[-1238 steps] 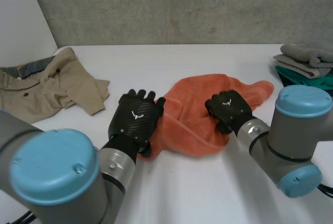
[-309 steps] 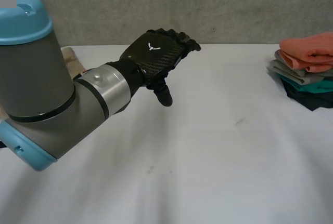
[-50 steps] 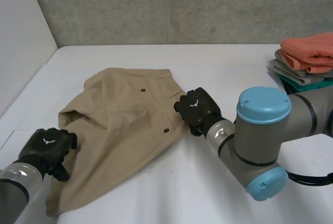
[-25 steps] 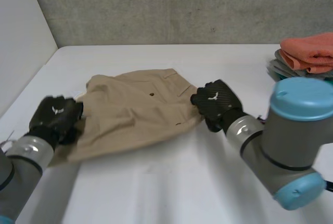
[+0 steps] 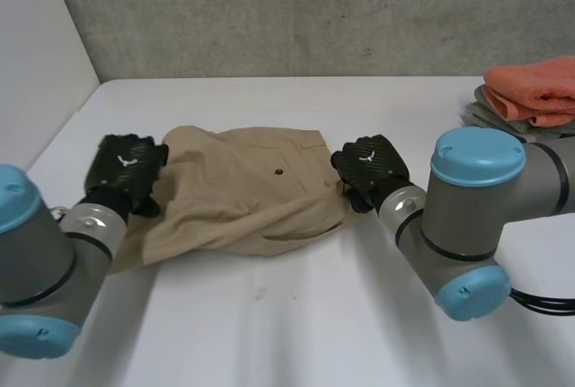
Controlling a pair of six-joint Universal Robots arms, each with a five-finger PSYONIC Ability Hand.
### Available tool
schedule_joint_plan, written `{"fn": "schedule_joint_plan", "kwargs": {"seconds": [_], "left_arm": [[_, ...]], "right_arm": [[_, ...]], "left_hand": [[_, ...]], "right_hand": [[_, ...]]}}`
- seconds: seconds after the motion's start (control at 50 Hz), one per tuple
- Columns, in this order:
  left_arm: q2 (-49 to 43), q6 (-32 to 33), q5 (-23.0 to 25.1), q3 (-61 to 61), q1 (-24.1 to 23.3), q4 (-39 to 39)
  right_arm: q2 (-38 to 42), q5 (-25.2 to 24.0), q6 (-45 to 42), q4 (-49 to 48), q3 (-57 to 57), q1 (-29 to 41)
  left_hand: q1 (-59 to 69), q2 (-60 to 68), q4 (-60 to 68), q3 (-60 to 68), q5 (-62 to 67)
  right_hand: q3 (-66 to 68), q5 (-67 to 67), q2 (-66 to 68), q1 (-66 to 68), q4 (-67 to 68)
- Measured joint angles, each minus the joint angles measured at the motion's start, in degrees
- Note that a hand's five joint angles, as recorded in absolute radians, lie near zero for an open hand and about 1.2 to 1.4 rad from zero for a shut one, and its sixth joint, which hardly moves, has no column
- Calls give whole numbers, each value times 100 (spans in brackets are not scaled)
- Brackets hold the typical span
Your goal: Fold the laundry.
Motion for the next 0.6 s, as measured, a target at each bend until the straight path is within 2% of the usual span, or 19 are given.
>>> {"fn": "schedule_joint_plan", "kwargs": {"seconds": [0.14,0.2,0.28,0.46,0.6], "left_arm": [[1306,-25,-149,-701,-50,-567],[2032,-48,-139,-1164,-121,-1035],[2469,-73,-130,-1499,-185,-1503],[2581,-240,-158,-1770,-222,-2168],[2276,-400,-153,-1760,-163,-1892]], "right_arm": [[173,112,-7,10,-234,39],[236,121,-9,11,-295,51],[321,144,-7,20,-381,59],[576,298,-10,141,-681,126],[612,321,4,188,-733,156]], "left_hand": [[43,38,49,16,102],[164,181,192,111,278],[241,236,263,188,341],[-602,-574,-624,-575,-586],[-621,-649,-712,-650,-672]], "right_hand": [[0,5,0,0,0],[0,5,0,0,0],[0,5,0,0,0],[0,12,0,0,0],[0,12,0,0,0]]}}
